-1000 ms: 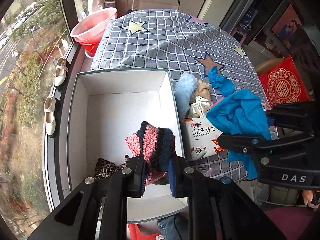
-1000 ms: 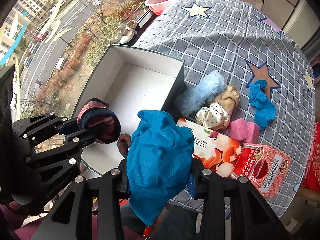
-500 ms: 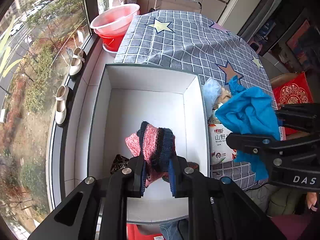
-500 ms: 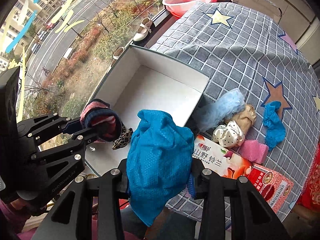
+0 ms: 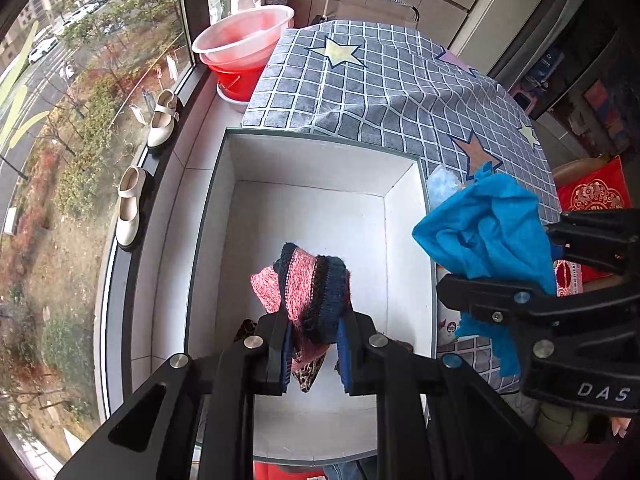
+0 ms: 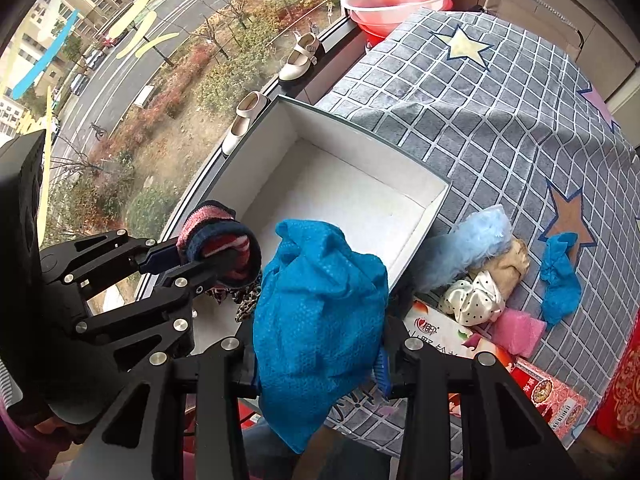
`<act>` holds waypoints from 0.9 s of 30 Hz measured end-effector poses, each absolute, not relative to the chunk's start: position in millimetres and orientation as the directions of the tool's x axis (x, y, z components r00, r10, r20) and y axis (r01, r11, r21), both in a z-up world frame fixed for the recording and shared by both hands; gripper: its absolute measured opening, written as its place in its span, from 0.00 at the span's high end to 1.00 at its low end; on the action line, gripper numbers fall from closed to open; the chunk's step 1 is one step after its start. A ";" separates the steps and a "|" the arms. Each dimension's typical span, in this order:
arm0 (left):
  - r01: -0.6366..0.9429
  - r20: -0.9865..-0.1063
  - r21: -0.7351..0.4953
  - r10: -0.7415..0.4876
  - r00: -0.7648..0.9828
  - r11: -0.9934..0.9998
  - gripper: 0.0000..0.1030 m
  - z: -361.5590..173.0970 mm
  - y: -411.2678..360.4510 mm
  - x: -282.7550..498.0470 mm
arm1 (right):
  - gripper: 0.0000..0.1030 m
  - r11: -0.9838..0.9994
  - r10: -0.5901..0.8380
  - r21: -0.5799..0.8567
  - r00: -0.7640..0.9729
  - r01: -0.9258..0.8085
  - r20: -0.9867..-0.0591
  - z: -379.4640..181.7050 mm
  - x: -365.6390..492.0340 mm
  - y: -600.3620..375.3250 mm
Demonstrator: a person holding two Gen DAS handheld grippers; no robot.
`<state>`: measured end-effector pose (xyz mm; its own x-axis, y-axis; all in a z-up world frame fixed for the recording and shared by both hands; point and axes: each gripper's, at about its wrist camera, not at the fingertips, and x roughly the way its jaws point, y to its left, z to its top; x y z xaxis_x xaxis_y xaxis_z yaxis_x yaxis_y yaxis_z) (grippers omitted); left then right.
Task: Organize soft objects
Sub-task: 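Carry the blue cloth and pink sock with both tools over the white box, then open the left tool to drop the pink sock into the box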
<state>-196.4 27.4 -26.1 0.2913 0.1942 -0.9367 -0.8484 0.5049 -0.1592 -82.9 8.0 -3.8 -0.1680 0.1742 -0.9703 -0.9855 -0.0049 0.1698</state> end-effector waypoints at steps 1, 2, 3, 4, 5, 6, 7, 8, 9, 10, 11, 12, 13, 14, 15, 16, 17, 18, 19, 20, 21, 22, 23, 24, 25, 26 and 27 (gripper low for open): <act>-0.849 -0.937 -0.159 0.192 0.290 0.504 0.81 -26.9 27.5 -196.5 | 0.60 -0.005 0.173 0.170 -0.168 -0.985 -0.971 -4.3 -83.1 8.3; -0.849 -0.938 -0.159 0.191 0.289 0.504 0.81 -27.7 27.7 -196.7 | 0.60 -0.005 0.171 0.170 -0.169 -0.985 -0.971 -4.8 -83.3 8.6; -0.850 -0.939 -0.158 0.190 0.287 0.503 0.81 -28.4 27.8 -196.8 | 0.60 -0.006 0.170 0.170 -0.168 -0.985 -0.971 -5.1 -83.2 8.9; -0.850 -0.939 -0.159 0.188 0.287 0.502 0.81 -28.8 28.0 -196.7 | 0.60 -0.007 0.168 0.169 -0.168 -0.986 -0.971 -5.6 -83.4 9.3; -0.850 -0.940 -0.160 0.187 0.287 0.501 0.81 -29.3 28.5 -196.3 | 0.60 -0.007 0.166 0.168 -0.167 -0.986 -0.972 -6.0 -83.4 9.7; -0.851 -0.940 -0.160 0.187 0.286 0.501 0.81 -29.7 28.9 -195.8 | 0.60 -0.007 0.166 0.168 -0.167 -0.986 -0.972 -6.4 -82.8 10.3; -0.850 -0.940 -0.159 0.186 0.286 0.502 0.81 -29.8 29.2 -195.5 | 0.60 -0.007 0.165 0.168 -0.167 -0.986 -0.972 -6.8 -82.6 10.9; -0.850 -0.940 -0.160 0.186 0.286 0.502 0.81 -29.9 29.2 -195.5 | 0.60 -0.006 0.165 0.168 -0.167 -0.986 -0.972 -7.0 -82.3 11.4; -0.850 -0.940 -0.160 0.186 0.286 0.503 0.81 -30.1 29.3 -195.3 | 0.60 -0.004 0.165 0.170 -0.168 -0.986 -0.972 -6.8 -82.1 11.5; -0.850 -0.940 -0.159 0.186 0.286 0.502 0.81 -29.9 28.9 -195.5 | 0.60 -0.003 0.165 0.170 -0.168 -0.985 -0.972 -6.9 -81.9 12.0; -0.850 -0.940 -0.159 0.186 0.285 0.502 0.81 -30.1 29.0 -195.4 | 0.60 -0.002 0.165 0.170 -0.168 -0.985 -0.972 -7.0 -81.6 12.3; -0.850 -0.940 -0.159 0.186 0.286 0.501 0.81 -30.0 28.5 -195.5 | 0.60 -0.004 0.165 0.170 -0.168 -0.986 -0.972 -6.9 -81.8 11.5; -0.850 -0.940 -0.159 0.186 0.285 0.502 0.81 -30.3 28.8 -195.4 | 0.60 -0.003 0.164 0.170 -0.168 -0.985 -0.972 -7.1 -81.5 12.1; -0.851 -0.940 -0.159 0.187 0.285 0.501 0.81 -30.1 28.3 -195.4 | 0.60 -0.003 0.163 0.170 -0.168 -0.985 -0.972 -7.3 -81.4 12.1; -0.851 -0.940 -0.158 0.187 0.285 0.501 0.81 -31.3 28.7 -195.0 | 0.60 -0.002 0.163 0.170 -0.168 -0.985 -0.972 -7.4 -81.1 12.3; -0.851 -0.940 -0.158 0.186 0.284 0.501 0.81 -31.3 28.7 -195.0 | 0.60 0.000 0.162 0.171 -0.168 -0.985 -0.972 -8.2 -80.8 13.0; -0.852 -0.941 -0.158 0.185 0.283 0.500 0.81 -32.1 29.1 -195.1 | 0.60 0.001 0.162 0.170 -0.168 -0.985 -0.972 -8.4 -80.6 13.7; -0.852 -0.942 -0.157 0.184 0.282 0.500 0.81 -34.5 29.7 -194.8 | 0.60 0.002 0.162 0.170 -0.167 -0.986 -0.973 -8.8 -80.3 14.4; -0.852 -0.942 -0.156 0.183 0.280 0.499 0.81 -35.7 30.0 -194.9 | 0.60 0.003 0.162 0.169 -0.167 -0.986 -0.973 -9.2 -79.9 15.4; -0.852 -0.943 -0.156 0.181 0.278 0.499 0.81 -37.9 30.9 -195.1 | 0.60 0.005 0.163 0.169 -0.166 -0.986 -0.973 -9.6 -79.2 16.7; -0.853 -0.944 -0.155 0.179 0.276 0.499 0.81 -40.0 32.0 -195.2 | 0.60 0.005 0.163 0.169 -0.165 -0.986 -0.973 -9.6 -79.2 16.5; -0.853 -0.946 -0.155 0.175 0.274 0.498 0.81 -42.0 32.9 -194.7 | 0.60 0.007 0.164 0.168 -0.165 -0.986 -0.973 -10.1 -78.6 17.8; -0.854 -0.947 -0.155 0.172 0.271 0.496 0.81 -43.7 33.6 -195.2 | 0.60 0.009 0.163 0.168 -0.164 -0.986 -0.973 -10.7 -78.0 19.3; -0.855 -0.948 -0.155 0.169 0.269 0.495 0.81 -45.5 34.0 -195.3 | 0.60 0.012 0.162 0.168 -0.164 -0.986 -0.973 -11.9 -77.0 21.4; -0.855 -0.949 -0.155 0.166 0.268 0.494 0.81 -46.9 35.0 -194.9 | 0.60 0.014 0.161 0.169 -0.164 -0.986 -0.973 -13.0 -76.5 22.9; -0.855 -0.950 -0.155 0.163 0.267 0.494 0.81 -47.6 36.5 -194.3 | 0.60 0.018 0.159 0.170 -0.165 -0.985 -0.973 -14.1 -75.8 24.4; -0.855 -0.950 -0.155 0.162 0.266 0.495 0.81 -47.9 37.3 -193.7 | 0.60 0.022 0.158 0.171 -0.165 -0.985 -0.973 -15.3 -75.2 26.0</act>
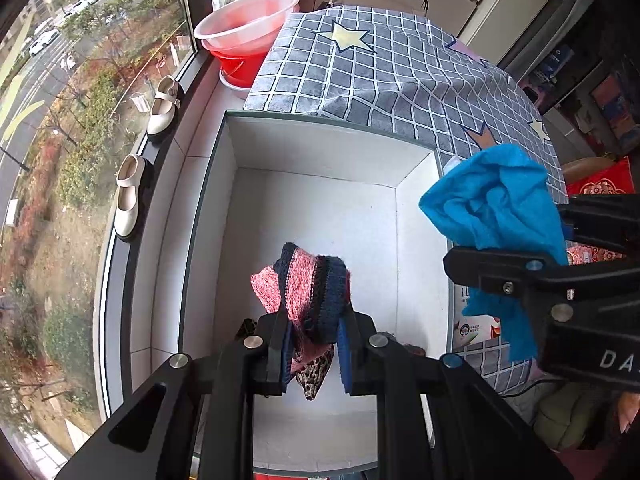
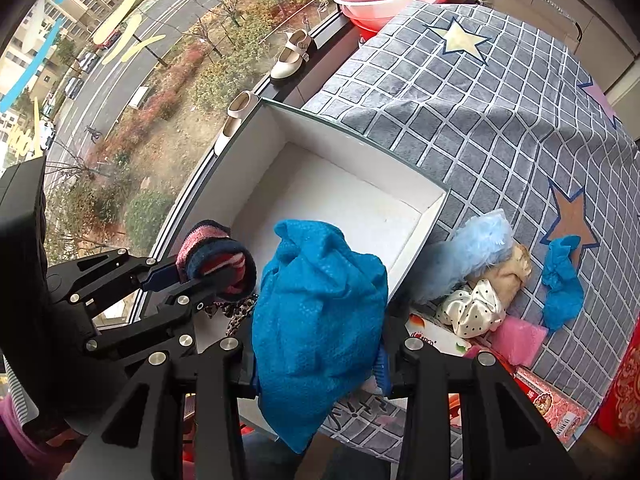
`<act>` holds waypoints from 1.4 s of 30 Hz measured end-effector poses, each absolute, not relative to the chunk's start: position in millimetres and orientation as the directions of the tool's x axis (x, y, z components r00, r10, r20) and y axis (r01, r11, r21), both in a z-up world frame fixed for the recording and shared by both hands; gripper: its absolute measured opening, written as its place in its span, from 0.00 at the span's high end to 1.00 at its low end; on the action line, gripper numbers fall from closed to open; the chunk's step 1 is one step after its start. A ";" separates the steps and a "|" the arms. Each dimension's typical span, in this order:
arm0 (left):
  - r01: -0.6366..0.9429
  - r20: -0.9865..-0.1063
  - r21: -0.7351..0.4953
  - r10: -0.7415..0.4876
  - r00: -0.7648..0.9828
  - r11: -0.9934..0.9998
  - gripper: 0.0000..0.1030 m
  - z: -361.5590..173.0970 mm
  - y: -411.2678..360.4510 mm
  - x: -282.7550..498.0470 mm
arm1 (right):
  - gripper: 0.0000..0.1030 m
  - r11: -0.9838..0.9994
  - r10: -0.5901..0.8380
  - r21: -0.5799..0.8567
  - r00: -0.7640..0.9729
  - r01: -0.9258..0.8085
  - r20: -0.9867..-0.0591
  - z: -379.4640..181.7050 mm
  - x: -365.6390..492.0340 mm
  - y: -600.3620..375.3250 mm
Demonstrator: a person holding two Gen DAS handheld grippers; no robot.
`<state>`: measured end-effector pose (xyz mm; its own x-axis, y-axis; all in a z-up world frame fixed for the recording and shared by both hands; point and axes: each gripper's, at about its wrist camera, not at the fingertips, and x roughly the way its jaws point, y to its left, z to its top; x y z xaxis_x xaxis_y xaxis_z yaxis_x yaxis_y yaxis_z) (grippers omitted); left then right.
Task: Organize soft objects
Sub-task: 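Open the left tool to drop the pink sock into the box, then withdraw both tools from the box toward the pile of items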
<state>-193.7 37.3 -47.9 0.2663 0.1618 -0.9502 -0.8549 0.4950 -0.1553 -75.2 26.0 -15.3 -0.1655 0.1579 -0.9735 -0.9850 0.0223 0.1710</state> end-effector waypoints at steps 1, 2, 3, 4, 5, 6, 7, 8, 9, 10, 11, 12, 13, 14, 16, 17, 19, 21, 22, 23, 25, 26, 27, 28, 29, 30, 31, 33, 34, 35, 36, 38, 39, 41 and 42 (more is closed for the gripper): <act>-0.854 -0.951 -0.154 0.161 0.265 0.496 0.81 -47.9 38.0 -192.7 | 0.60 0.026 0.157 0.174 -0.167 -0.985 -0.973 -16.2 -74.6 27.2; -0.854 -0.951 -0.154 0.160 0.264 0.497 0.81 -48.4 38.3 -192.4 | 0.60 0.028 0.156 0.175 -0.169 -0.984 -0.973 -16.9 -74.1 28.5; -0.854 -0.951 -0.155 0.160 0.266 0.497 0.81 -48.4 38.1 -192.6 | 0.60 0.029 0.155 0.176 -0.169 -0.984 -0.973 -17.1 -74.3 29.4; -0.854 -0.951 -0.156 0.159 0.267 0.496 0.81 -48.6 37.9 -192.7 | 0.60 0.029 0.154 0.175 -0.169 -0.984 -0.974 -17.6 -74.4 30.2; -0.853 -0.951 -0.156 0.158 0.266 0.497 0.81 -48.7 38.3 -192.6 | 0.60 0.030 0.154 0.176 -0.169 -0.984 -0.974 -18.1 -74.4 30.5; -0.853 -0.951 -0.156 0.158 0.266 0.499 0.81 -49.3 38.8 -191.6 | 0.60 0.031 0.152 0.178 -0.171 -0.984 -0.973 -18.9 -74.6 31.0; -0.852 -0.951 -0.155 0.158 0.265 0.500 0.81 -49.8 38.8 -191.5 | 0.60 0.030 0.150 0.178 -0.172 -0.984 -0.974 -19.8 -75.2 31.6; -0.851 -0.951 -0.156 0.156 0.266 0.501 0.81 -50.6 39.5 -190.2 | 0.60 0.029 0.148 0.178 -0.171 -0.984 -0.974 -20.7 -75.5 32.3; -0.851 -0.951 -0.157 0.155 0.266 0.501 0.81 -51.0 39.9 -189.5 | 0.60 0.028 0.146 0.177 -0.171 -0.984 -0.974 -21.6 -75.7 33.1; -0.851 -0.951 -0.155 0.156 0.265 0.501 0.80 -51.0 39.9 -189.3 | 0.60 0.028 0.145 0.177 -0.171 -0.984 -0.974 -22.4 -76.2 33.9; -0.851 -0.951 -0.156 0.156 0.266 0.501 0.80 -51.1 39.9 -189.4 | 0.60 0.027 0.145 0.178 -0.172 -0.984 -0.974 -22.7 -76.5 34.6; -0.852 -0.951 -0.156 0.157 0.266 0.501 0.79 -51.1 39.8 -189.5 | 0.60 0.026 0.146 0.178 -0.172 -0.984 -0.974 -22.8 -76.7 35.4; -0.853 -0.951 -0.152 0.161 0.264 0.500 0.79 -51.1 40.1 -189.2 | 0.60 0.025 0.146 0.178 -0.173 -0.984 -0.974 -22.7 -77.1 35.9; -0.852 -0.951 -0.151 0.162 0.263 0.501 0.79 -50.6 41.1 -188.1 | 0.60 0.025 0.148 0.177 -0.171 -0.984 -0.974 -22.6 -77.1 36.7; -0.852 -0.950 -0.151 0.166 0.266 0.500 0.76 -49.6 41.6 -187.5 | 0.60 0.027 0.151 0.177 -0.171 -0.984 -0.974 -22.6 -76.1 39.0; -0.853 -0.950 -0.150 0.167 0.265 0.501 0.72 -49.5 41.7 -187.3 | 0.60 0.029 0.153 0.179 -0.173 -0.983 -0.973 -22.1 -75.5 40.2; -0.854 -0.950 -0.138 0.178 0.257 0.502 0.60 -47.5 41.6 -186.2 | 0.57 0.035 0.157 0.185 -0.177 -0.982 -0.972 -20.6 -73.9 42.7; -0.853 -0.945 -0.132 0.194 0.262 0.505 0.39 -44.1 40.8 -186.6 | 0.56 0.038 0.159 0.203 -0.195 -0.978 -0.968 -19.1 -71.9 45.7; -0.856 -0.942 -0.126 0.209 0.261 0.501 0.31 -42.1 40.2 -187.0 | 0.46 0.041 0.161 0.213 -0.204 -0.976 -0.966 -17.9 -71.0 46.7; -0.858 -0.937 -0.128 0.222 0.268 0.497 0.20 -39.6 39.9 -187.8 | 0.31 0.045 0.168 0.216 -0.206 -0.975 -0.964 -16.4 -70.2 47.5; -0.863 -0.930 -0.132 0.241 0.278 0.487 0.18 -35.7 39.7 -190.0 | 0.23 0.054 0.183 0.220 -0.206 -0.974 -0.961 -13.1 -68.6 47.5; -0.867 -0.931 -0.129 0.242 0.273 0.480 0.13 -35.1 41.3 -190.4 | 0.21 0.060 0.186 0.219 -0.205 -0.974 -0.961 -12.1 -67.5 47.4; -0.873 -0.933 -0.129 0.239 0.267 0.471 0.06 -35.7 42.4 -191.3 | 0.18 0.064 0.185 0.219 -0.204 -0.974 -0.961 -11.9 -66.8 47.5; -0.878 -0.935 -0.128 0.240 0.262 0.461 0.01 -36.3 43.2 -192.9 | 0.10 0.065 0.184 0.220 -0.205 -0.973 -0.961 -11.6 -66.2 47.6; -0.885 -0.937 -0.123 0.240 0.252 0.449 0.00 -36.6 44.3 -194.1 | 0.00 0.068 0.184 0.220 -0.204 -0.973 -0.962 -11.3 -65.4 47.1; -0.889 -0.938 -0.125 0.241 0.251 0.441 0.00 -36.6 44.8 -195.3 | 0.00 0.069 0.185 0.221 -0.205 -0.973 -0.961 -10.9 -64.4 46.5; -0.892 -0.936 -0.130 0.242 0.254 0.433 0.00 -35.6 45.2 -196.8 | 0.00 0.071 0.189 0.223 -0.207 -0.972 -0.960 -9.8 -63.2 45.5; -0.894 -0.934 -0.143 0.240 0.263 0.425 0.00 -32.3 45.2 -198.5 | 0.00 0.077 0.196 0.224 -0.206 -0.971 -0.959 -7.1 -60.9 43.2; -0.892 -0.933 -0.152 0.235 0.271 0.425 0.00 -30.4 45.0 -198.3 | 0.00 0.080 0.196 0.225 -0.206 -0.971 -0.959 -6.0 -59.1 42.2; -0.889 -0.933 -0.165 0.225 0.282 0.427 0.00 -28.2 44.8 -197.8 | 0.00 0.083 0.199 0.230 -0.210 -0.970 -0.957 -4.4 -57.4 41.1; -0.884 -0.932 -0.179 0.212 0.293 0.433 0.00 -26.0 44.7 -195.5 | 0.00 0.088 0.203 0.238 -0.217 -0.967 -0.955 -2.6 -54.9 39.6; -0.873 -0.930 -0.203 0.191 0.314 0.443 0.00 -20.8 44.0 -190.8 | 0.00 0.107 0.213 0.259 -0.232 -0.960 -0.949 3.1 -48.1 35.5; -0.867 -0.928 -0.214 0.185 0.325 0.449 0.00 -17.2 43.1 -188.4 | 0.00 0.117 0.217 0.270 -0.241 -0.956 -0.946 6.3 -44.5 34.2; -0.856 -0.924 -0.228 0.175 0.341 0.464 0.00 -9.3 41.4 -182.0 | 0.00 0.139 0.228 0.297 -0.261 -0.945 -0.938 14.6 -35.3 30.0; -0.850 -0.922 -0.231 0.171 0.346 0.473 0.00 -5.3 40.5 -178.7 | 0.00 0.146 0.233 0.307 -0.268 -0.941 -0.935 19.5 -31.2 28.0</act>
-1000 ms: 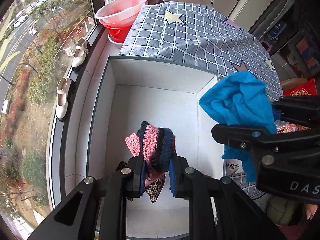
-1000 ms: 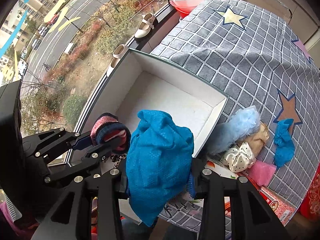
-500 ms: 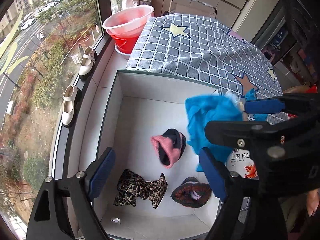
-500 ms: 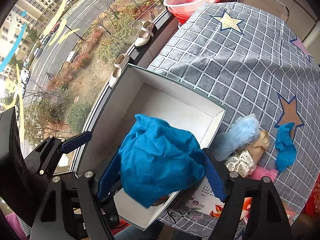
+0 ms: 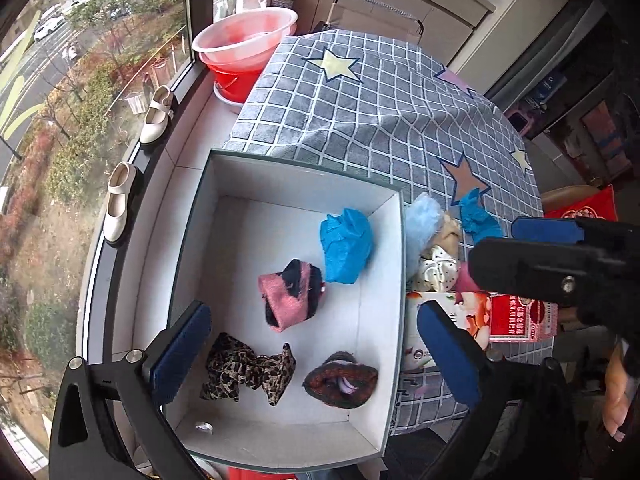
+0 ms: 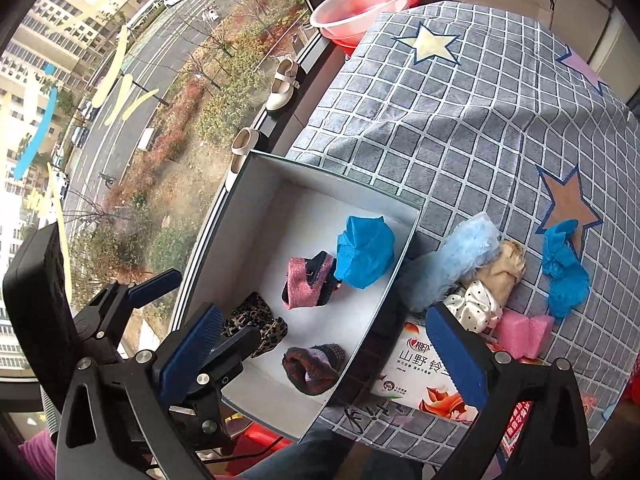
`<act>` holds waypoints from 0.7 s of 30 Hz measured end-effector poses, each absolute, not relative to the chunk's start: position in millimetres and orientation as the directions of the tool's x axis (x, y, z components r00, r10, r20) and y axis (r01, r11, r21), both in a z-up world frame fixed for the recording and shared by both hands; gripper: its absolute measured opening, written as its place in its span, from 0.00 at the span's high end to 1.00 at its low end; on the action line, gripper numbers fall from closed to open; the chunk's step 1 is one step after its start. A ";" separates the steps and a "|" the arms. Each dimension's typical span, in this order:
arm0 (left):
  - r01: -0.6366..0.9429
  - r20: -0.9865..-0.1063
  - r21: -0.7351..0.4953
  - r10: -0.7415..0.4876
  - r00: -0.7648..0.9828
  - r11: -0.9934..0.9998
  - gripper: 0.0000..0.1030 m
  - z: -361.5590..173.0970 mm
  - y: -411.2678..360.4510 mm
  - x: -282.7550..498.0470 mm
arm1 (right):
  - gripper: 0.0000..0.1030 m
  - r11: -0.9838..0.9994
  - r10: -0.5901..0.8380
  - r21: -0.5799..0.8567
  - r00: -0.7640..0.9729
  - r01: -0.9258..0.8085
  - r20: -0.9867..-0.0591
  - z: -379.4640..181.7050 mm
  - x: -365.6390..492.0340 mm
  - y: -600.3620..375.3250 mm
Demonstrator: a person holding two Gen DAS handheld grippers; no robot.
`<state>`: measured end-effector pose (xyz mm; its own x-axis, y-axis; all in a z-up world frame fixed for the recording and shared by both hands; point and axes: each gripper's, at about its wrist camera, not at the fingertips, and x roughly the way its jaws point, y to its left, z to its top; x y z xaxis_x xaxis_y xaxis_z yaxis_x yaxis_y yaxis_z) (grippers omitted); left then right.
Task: Organize soft objects
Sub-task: 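Withdraw both tools from the box toward the pile of items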
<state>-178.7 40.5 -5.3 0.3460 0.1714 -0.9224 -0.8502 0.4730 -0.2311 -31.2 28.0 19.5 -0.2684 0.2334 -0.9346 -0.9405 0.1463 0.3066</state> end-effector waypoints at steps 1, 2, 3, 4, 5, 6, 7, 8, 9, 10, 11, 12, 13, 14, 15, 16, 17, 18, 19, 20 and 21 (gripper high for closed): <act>-0.844 -0.921 -0.234 0.168 0.352 0.483 0.00 -1.6 39.4 -174.4 | 0.00 0.155 0.240 0.314 -0.272 -0.937 -0.932 25.3 -26.5 25.2; -0.836 -0.919 -0.237 0.164 0.357 0.495 0.00 2.1 37.8 -169.6 | 0.00 0.162 0.250 0.318 -0.273 -0.934 -0.929 31.5 -20.7 21.6; -0.829 -0.919 -0.238 0.159 0.362 0.507 0.00 5.6 37.4 -164.8 | 0.00 0.169 0.258 0.319 -0.271 -0.932 -0.927 37.6 -15.2 17.5; -0.820 -0.918 -0.239 0.156 0.366 0.520 0.00 8.8 35.7 -159.1 | 0.00 0.180 0.265 0.318 -0.265 -0.931 -0.927 43.4 -7.6 13.0; -0.812 -0.917 -0.238 0.152 0.368 0.533 0.00 11.4 34.5 -153.3 | 0.00 0.192 0.268 0.316 -0.260 -0.929 -0.928 48.2 -0.3 8.9; -0.804 -0.917 -0.236 0.148 0.370 0.546 0.00 13.5 32.8 -146.9 | 0.00 0.206 0.271 0.313 -0.253 -0.927 -0.929 52.4 7.7 4.1; -0.796 -0.917 -0.235 0.145 0.372 0.558 0.00 15.0 31.3 -140.5 | 0.00 0.225 0.277 0.311 -0.246 -0.923 -0.929 56.7 18.5 -1.6; -0.787 -0.917 -0.232 0.141 0.373 0.571 0.00 16.2 29.3 -133.1 | 0.00 0.245 0.279 0.310 -0.239 -0.919 -0.930 60.2 29.1 -6.6; -0.779 -0.918 -0.229 0.138 0.372 0.583 0.00 16.9 27.5 -126.0 | 0.00 0.266 0.280 0.309 -0.233 -0.913 -0.931 63.1 40.4 -11.6; -0.772 -0.919 -0.226 0.132 0.371 0.595 0.00 17.1 26.0 -118.5 | 0.00 0.286 0.282 0.306 -0.226 -0.908 -0.932 65.9 51.0 -16.0; -0.765 -0.921 -0.223 0.127 0.368 0.604 0.00 16.6 25.0 -111.6 | 0.00 0.311 0.287 0.304 -0.216 -0.901 -0.933 68.6 64.9 -22.5; -0.758 -0.923 -0.219 0.122 0.365 0.614 0.00 15.8 24.5 -103.9 | 0.00 0.328 0.292 0.302 -0.208 -0.895 -0.934 70.3 77.0 -27.6; -0.751 -0.926 -0.212 0.117 0.359 0.625 0.00 15.0 23.4 -95.5 | 0.00 0.350 0.297 0.296 -0.195 -0.889 -0.935 72.1 90.3 -33.4; -0.744 -0.929 -0.206 0.113 0.353 0.635 0.00 13.7 23.1 -87.7 | 0.00 0.372 0.298 0.287 -0.180 -0.883 -0.938 72.7 103.9 -39.3; -0.737 -0.932 -0.199 0.109 0.347 0.646 0.00 12.7 22.3 -79.8 | 0.00 0.396 0.297 0.278 -0.165 -0.875 -0.941 72.6 118.2 -45.6; -0.730 -0.935 -0.191 0.105 0.339 0.657 0.00 10.8 21.4 -71.5 | 0.00 0.420 0.295 0.271 -0.152 -0.866 -0.943 71.4 131.8 -50.8; -0.722 -0.939 -0.182 0.101 0.330 0.668 0.00 8.8 20.7 -62.5 | 0.00 0.446 0.287 0.265 -0.143 -0.855 -0.947 68.3 145.7 -56.4; -0.714 -0.943 -0.174 0.095 0.319 0.678 0.00 6.4 20.4 -53.7 | 0.00 0.469 0.278 0.258 -0.136 -0.845 -0.951 64.4 157.9 -61.4; -0.708 -0.947 -0.164 0.090 0.307 0.687 0.00 3.5 20.2 -45.5 | 0.00 0.493 0.266 0.250 -0.130 -0.833 -0.955 58.3 170.6 -67.1; -0.700 -0.952 -0.155 0.085 0.296 0.697 0.00 0.8 19.6 -36.8 | 0.00 0.511 0.254 0.245 -0.127 -0.824 -0.959 52.1 180.7 -72.3; -0.691 -0.954 -0.149 0.080 0.288 0.707 0.00 -2.0 18.8 -28.9 | 0.00 0.529 0.240 0.239 -0.127 -0.814 -0.962 44.7 190.2 -77.9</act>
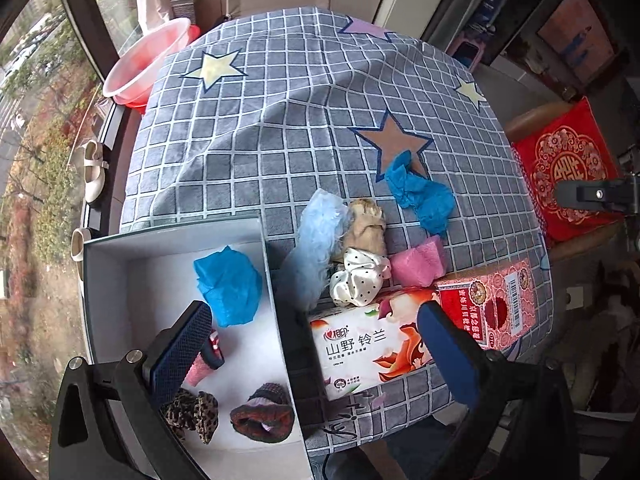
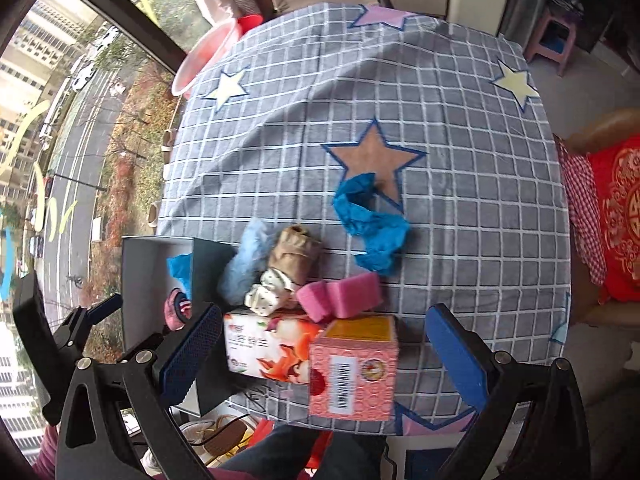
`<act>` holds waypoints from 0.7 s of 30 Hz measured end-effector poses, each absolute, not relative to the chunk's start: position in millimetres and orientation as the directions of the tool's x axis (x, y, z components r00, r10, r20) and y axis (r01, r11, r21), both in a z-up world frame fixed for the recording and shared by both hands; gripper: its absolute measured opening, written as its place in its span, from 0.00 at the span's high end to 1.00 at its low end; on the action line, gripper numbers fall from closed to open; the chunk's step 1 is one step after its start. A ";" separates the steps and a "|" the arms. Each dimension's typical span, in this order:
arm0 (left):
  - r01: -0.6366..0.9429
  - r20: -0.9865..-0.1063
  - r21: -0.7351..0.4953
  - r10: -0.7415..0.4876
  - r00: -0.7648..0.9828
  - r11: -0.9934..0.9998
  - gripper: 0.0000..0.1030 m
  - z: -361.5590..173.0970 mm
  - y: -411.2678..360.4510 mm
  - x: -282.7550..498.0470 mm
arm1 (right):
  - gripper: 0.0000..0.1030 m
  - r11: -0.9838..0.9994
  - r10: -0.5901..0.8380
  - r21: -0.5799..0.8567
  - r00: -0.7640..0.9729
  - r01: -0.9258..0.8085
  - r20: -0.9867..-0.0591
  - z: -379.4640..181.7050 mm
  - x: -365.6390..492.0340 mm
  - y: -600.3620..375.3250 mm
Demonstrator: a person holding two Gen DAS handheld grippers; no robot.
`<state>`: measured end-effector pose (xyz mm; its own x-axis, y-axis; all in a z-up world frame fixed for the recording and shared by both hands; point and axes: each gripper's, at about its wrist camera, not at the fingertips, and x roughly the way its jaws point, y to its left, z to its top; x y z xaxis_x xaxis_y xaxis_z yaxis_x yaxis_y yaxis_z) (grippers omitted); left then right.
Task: Organize soft objects
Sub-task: 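Withdraw both tools from the box toward the pile of items, then grasp the pink foam block with the right tool while the left tool grasps the blue cloth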
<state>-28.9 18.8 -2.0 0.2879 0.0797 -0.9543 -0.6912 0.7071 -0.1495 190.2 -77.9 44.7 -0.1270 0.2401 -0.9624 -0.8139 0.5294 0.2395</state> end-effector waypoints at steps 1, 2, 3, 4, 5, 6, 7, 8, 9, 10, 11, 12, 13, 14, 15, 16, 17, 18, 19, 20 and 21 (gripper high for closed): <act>-0.682 -0.957 -0.145 0.073 0.280 0.717 0.00 -5.0 17.8 -20.3 | 0.00 0.547 0.223 0.237 -0.133 -0.803 -0.966 35.0 199.1 -82.7; -0.675 -0.960 -0.141 0.067 0.273 0.724 0.00 -8.0 16.8 -13.5 | 0.00 0.559 0.213 0.242 -0.144 -0.793 -0.966 26.9 205.7 -86.9; -0.668 -0.962 -0.137 0.063 0.265 0.731 0.00 -11.3 16.0 -6.2 | 0.00 0.571 0.204 0.251 -0.161 -0.782 -0.966 16.6 212.7 -90.5; -0.663 -0.965 -0.127 0.062 0.253 0.737 0.00 -15.1 15.5 1.6 | 0.00 0.580 0.193 0.260 -0.180 -0.772 -0.965 6.9 217.3 -93.5; -0.659 -0.969 -0.116 0.062 0.240 0.743 0.00 -18.7 15.6 8.6 | 0.00 0.590 0.183 0.273 -0.203 -0.760 -0.962 -3.9 222.4 -96.2; -0.655 -0.972 -0.106 0.063 0.228 0.748 0.00 -22.4 15.9 15.3 | 0.00 0.598 0.173 0.285 -0.227 -0.749 -0.958 -15.2 227.3 -97.7; -0.653 -0.974 -0.096 0.063 0.216 0.751 0.00 -25.9 16.3 21.6 | 0.00 0.602 0.162 0.296 -0.250 -0.741 -0.955 -25.9 231.2 -98.6; -0.652 -0.977 -0.087 0.064 0.204 0.753 0.00 -28.9 17.0 26.9 | 0.00 0.603 0.149 0.308 -0.275 -0.736 -0.950 -36.9 234.4 -97.9; -0.653 -0.979 -0.079 0.066 0.195 0.753 0.00 -31.2 17.8 31.5 | 0.00 0.600 0.140 0.320 -0.298 -0.733 -0.944 -46.6 236.6 -97.8; -0.654 -0.980 -0.074 0.066 0.188 0.753 0.00 -33.1 18.7 35.3 | 0.00 0.593 0.126 0.336 -0.328 -0.732 -0.936 -58.5 238.9 -94.6; -0.657 -0.981 -0.068 0.069 0.181 0.751 0.00 -34.4 19.1 38.4 | 0.00 0.588 0.114 0.349 -0.353 -0.729 -0.929 -68.5 240.6 -91.0; -0.660 -0.982 -0.061 0.072 0.172 0.749 0.00 -35.8 19.7 40.9 | 0.00 0.581 0.106 0.365 -0.377 -0.727 -0.920 -77.4 241.5 -87.9; -0.664 -0.984 -0.055 0.073 0.164 0.746 0.00 -37.1 20.0 42.6 | 0.00 0.570 0.095 0.390 -0.414 -0.723 -0.905 -88.7 242.0 -82.3; -0.669 -0.985 -0.051 0.073 0.156 0.742 0.00 -38.3 20.3 43.8 | 0.00 0.563 0.086 0.412 -0.444 -0.716 -0.892 -98.8 242.5 -77.5; -0.674 -0.986 -0.047 0.074 0.149 0.738 0.00 -39.5 20.2 44.3 | 0.00 0.557 0.077 0.428 -0.469 -0.711 -0.880 -107.5 242.5 -73.3; -0.679 -0.987 -0.042 0.075 0.142 0.733 0.00 -40.7 20.0 44.4 | 0.00 0.550 0.059 0.444 -0.497 -0.707 -0.865 -118.6 241.8 -66.9; -0.685 -0.988 -0.038 0.075 0.134 0.728 0.00 -42.0 19.9 43.9 | 0.00 0.544 0.042 0.453 -0.516 -0.707 -0.856 -128.0 240.4 -61.3; -0.690 -0.989 -0.034 0.075 0.126 0.723 0.00 -43.1 20.0 43.8 | 0.00 0.535 0.027 0.459 -0.529 -0.709 -0.848 -135.7 238.4 -56.4; -0.697 -0.990 -0.031 0.074 0.120 0.716 0.00 -44.3 20.5 43.1 | 0.00 0.521 0.003 0.471 -0.551 -0.712 -0.835 -145.2 235.4 -50.1; -0.705 -0.991 -0.028 0.073 0.113 0.709 0.00 -45.3 21.2 41.8 | 0.00 0.508 -0.022 0.486 -0.574 -0.712 -0.819 -154.5 231.6 -45.0; -0.712 -0.992 -0.026 0.072 0.107 0.702 0.00 -46.1 21.7 41.2 | 0.00 0.496 -0.045 0.499 -0.594 -0.711 -0.803 -162.0 227.9 -40.9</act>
<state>41.2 21.7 -46.1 0.1067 0.0715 -0.9917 -0.7117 0.7020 -0.0259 227.9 -40.9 -162.0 -0.5943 -0.0449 -0.8030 -0.7112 0.4955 0.4987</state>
